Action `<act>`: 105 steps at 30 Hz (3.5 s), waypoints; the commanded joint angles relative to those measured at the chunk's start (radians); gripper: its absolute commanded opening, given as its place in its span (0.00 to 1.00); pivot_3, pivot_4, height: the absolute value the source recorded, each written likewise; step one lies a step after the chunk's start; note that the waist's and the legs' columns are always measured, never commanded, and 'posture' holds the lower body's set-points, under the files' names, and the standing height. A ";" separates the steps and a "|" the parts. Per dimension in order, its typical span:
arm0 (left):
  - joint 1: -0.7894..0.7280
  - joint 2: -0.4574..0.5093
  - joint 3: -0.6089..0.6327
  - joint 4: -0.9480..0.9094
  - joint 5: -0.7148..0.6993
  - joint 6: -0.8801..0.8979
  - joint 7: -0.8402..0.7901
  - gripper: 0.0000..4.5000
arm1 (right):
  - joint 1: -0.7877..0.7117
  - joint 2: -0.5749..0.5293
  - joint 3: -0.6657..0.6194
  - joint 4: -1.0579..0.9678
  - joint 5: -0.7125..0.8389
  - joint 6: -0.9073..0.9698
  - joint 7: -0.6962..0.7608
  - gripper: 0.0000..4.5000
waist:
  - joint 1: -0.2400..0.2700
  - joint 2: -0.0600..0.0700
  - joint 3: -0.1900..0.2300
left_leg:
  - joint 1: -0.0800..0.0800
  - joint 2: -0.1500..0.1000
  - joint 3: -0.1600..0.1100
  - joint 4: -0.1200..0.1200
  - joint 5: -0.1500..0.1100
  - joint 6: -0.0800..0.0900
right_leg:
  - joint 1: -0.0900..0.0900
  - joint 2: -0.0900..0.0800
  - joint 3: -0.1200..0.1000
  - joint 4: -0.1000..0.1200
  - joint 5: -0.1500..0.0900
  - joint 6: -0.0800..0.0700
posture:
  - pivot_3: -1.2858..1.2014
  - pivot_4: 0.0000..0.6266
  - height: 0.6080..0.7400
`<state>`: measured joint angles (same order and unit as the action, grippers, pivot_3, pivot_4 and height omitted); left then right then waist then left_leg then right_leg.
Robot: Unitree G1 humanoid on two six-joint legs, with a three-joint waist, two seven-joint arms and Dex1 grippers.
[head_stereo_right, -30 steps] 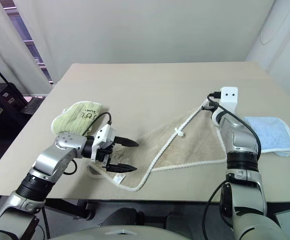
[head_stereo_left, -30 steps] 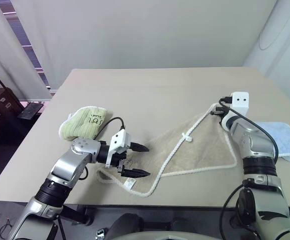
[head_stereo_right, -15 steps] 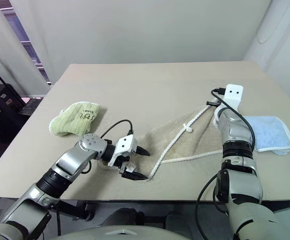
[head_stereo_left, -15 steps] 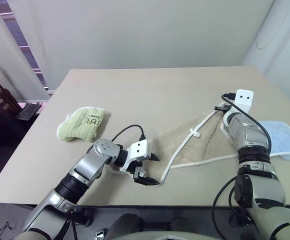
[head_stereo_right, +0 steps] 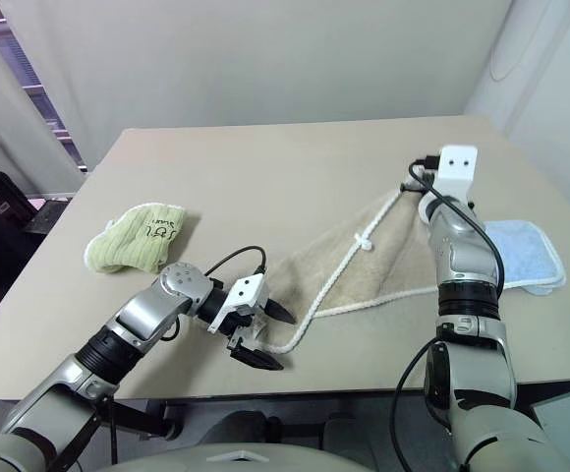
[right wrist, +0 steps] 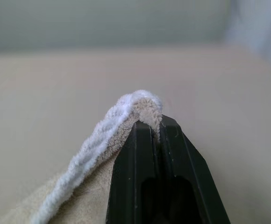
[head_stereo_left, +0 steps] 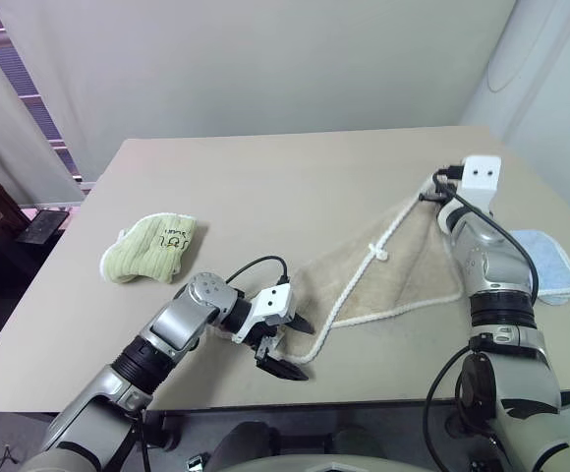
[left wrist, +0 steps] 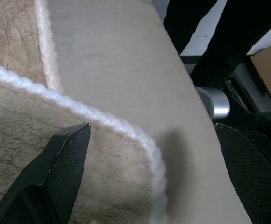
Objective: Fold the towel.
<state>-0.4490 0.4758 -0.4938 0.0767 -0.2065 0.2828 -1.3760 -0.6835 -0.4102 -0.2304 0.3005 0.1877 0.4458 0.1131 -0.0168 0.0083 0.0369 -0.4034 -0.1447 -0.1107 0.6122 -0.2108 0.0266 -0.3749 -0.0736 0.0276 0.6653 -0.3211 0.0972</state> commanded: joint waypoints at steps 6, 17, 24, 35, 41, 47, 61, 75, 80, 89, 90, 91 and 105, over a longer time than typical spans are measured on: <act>-0.002 0.035 0.045 -0.032 -0.036 -0.060 -0.056 1.00 | -0.110 0.043 0.027 -0.270 0.017 0.149 -0.044 0.01 | 0.006 0.000 0.000 | 0.000 0.000 -0.001 0.000 -0.001 -0.003 | 0.000 0.000 0.000 0.000 -0.001 -0.003 | 0.52 0.00 1.00; -0.071 -0.091 -0.023 0.074 0.062 -0.061 0.018 1.00 | -0.183 0.069 0.026 -0.235 -0.006 0.139 -0.100 0.01 | 0.005 0.000 0.000 | 0.000 0.000 -0.001 0.000 0.000 -0.001 | 0.000 0.001 0.000 0.000 0.000 0.000 | 0.52 0.00 1.00; -0.092 -0.090 -0.056 0.168 0.192 -0.140 0.107 1.00 | -0.157 0.066 0.021 -0.233 -0.021 0.132 -0.105 0.01 | 0.005 0.000 0.000 | 0.000 0.000 -0.002 0.000 0.001 -0.001 | -0.001 0.001 0.000 0.001 0.000 0.000 | 0.52 0.00 1.00; -0.120 -0.109 -0.063 0.160 0.201 0.065 0.135 0.96 | -0.152 0.070 0.003 -0.232 -0.016 0.131 -0.115 0.00 | 0.004 0.000 0.000 | 0.001 0.000 -0.002 0.002 0.001 -0.001 | 0.001 0.002 0.000 0.001 0.001 -0.001 | 0.52 0.00 1.00; -0.108 -0.082 -0.079 0.133 0.199 0.085 0.110 0.55 | -0.147 0.056 0.008 -0.229 -0.032 0.125 -0.110 0.00 | 0.001 0.000 0.000 | 0.002 0.000 -0.004 0.000 0.001 -0.002 | 0.001 0.003 0.000 0.002 0.001 -0.001 | 0.52 0.00 1.00; -0.105 -0.069 -0.101 0.131 0.215 0.073 0.102 0.06 | -0.132 0.045 0.037 -0.229 -0.065 0.123 -0.103 0.00 | 0.003 0.000 0.000 | 0.002 0.000 -0.004 0.000 0.001 -0.002 | 0.001 0.003 0.000 0.001 0.001 -0.001 | 0.52 0.00 1.00; -0.182 -0.011 0.185 0.067 -0.097 0.312 -0.008 0.00 | -0.094 0.031 -0.008 -0.223 -0.056 0.117 -0.103 0.00 | 0.000 -0.001 0.001 | 0.001 0.000 -0.004 0.000 0.001 -0.002 | 0.000 0.003 0.000 0.002 0.001 -0.001 | 0.52 0.00 1.00; -0.646 -0.011 0.716 0.908 -0.192 0.087 0.490 0.00 | -0.082 -0.100 -0.062 -0.081 -0.064 0.058 -0.053 0.00 | 0.008 -0.005 0.002 | -0.003 0.000 -0.005 0.002 0.003 -0.004 | -0.006 0.003 0.000 0.004 0.002 -0.001 | 0.52 0.00 1.00; -0.746 -0.121 0.776 1.105 -0.184 -0.083 0.621 0.00 | -0.185 -0.102 -0.071 0.121 -0.054 -0.044 -0.050 0.00 | 0.005 -0.006 0.002 | -0.004 -0.001 -0.004 0.002 0.003 -0.004 | -0.005 0.002 0.000 0.004 0.002 0.001 | 0.52 0.00 1.00; -0.814 -0.199 0.868 1.208 -0.165 -0.395 0.837 0.00 | -0.439 -0.113 -0.082 0.620 -0.043 -0.425 0.000 0.00 | -0.013 -0.008 0.004 | -0.007 0.000 -0.003 0.000 0.006 -0.010 | -0.008 0.002 0.001 0.007 0.002 0.001 | 0.52 0.00 1.00; -0.814 -0.194 0.864 1.210 -0.154 -0.402 0.822 0.00 | -0.440 -0.116 -0.085 0.632 -0.032 -0.445 0.031 0.00 | -0.017 -0.009 0.004 | -0.007 0.000 -0.003 0.000 0.007 -0.010 | -0.008 0.002 0.001 0.007 0.002 0.001 | 0.52 0.00 1.00; -0.814 -0.191 0.864 1.211 -0.150 -0.404 0.809 0.00 | -0.441 -0.118 -0.087 0.643 -0.025 -0.460 0.053 0.00 | -0.018 -0.009 0.004 | -0.007 0.000 -0.003 0.000 0.007 -0.010 | -0.008 0.002 0.001 0.007 0.002 0.001 | 0.52 0.00 1.00; -0.482 -0.092 0.782 0.914 -0.170 -0.396 0.112 0.00 | 0.247 -0.092 -0.120 -0.150 0.229 -0.282 0.372 0.00 | -0.034 -0.011 0.003 | -0.009 -0.001 -0.004 0.003 0.005 -0.008 | -0.012 0.003 0.001 0.017 0.002 0.001 | 0.52 0.00 1.00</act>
<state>-0.9263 0.3492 0.2851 1.0886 -0.3366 -0.1423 -1.1942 -0.4429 -0.4891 -0.3171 0.2584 0.3778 0.1362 0.4828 -0.0511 -0.0031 0.0403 -0.4122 -0.1451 -0.1147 0.6155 -0.2050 0.0182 -0.3878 -0.0709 0.0290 0.6836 -0.3188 0.0976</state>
